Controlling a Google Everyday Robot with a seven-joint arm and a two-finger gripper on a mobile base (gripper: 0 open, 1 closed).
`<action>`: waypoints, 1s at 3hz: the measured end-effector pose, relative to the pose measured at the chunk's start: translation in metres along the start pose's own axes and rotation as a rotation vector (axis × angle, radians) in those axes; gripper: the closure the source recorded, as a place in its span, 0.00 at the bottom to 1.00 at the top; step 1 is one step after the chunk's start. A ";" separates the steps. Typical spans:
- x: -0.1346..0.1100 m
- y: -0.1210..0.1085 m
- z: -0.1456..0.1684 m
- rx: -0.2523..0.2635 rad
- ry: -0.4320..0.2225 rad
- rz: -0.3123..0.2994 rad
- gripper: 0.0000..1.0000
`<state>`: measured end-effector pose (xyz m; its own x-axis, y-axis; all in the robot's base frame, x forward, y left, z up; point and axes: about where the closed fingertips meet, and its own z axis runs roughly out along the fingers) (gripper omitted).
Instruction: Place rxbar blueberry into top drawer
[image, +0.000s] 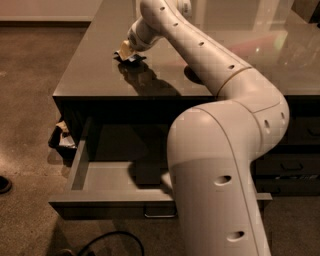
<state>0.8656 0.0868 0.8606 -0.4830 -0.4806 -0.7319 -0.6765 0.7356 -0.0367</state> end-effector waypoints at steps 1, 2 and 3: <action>-0.007 0.006 -0.026 -0.006 -0.045 -0.039 1.00; -0.004 0.021 -0.067 -0.038 -0.104 -0.088 1.00; 0.020 0.046 -0.106 -0.109 -0.127 -0.143 1.00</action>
Offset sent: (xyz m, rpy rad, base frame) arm -0.1040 -0.0340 0.0759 0.0735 -0.1645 0.1613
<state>0.7660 0.0608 0.9167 -0.3085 -0.5076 -0.8044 -0.7925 0.6049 -0.0777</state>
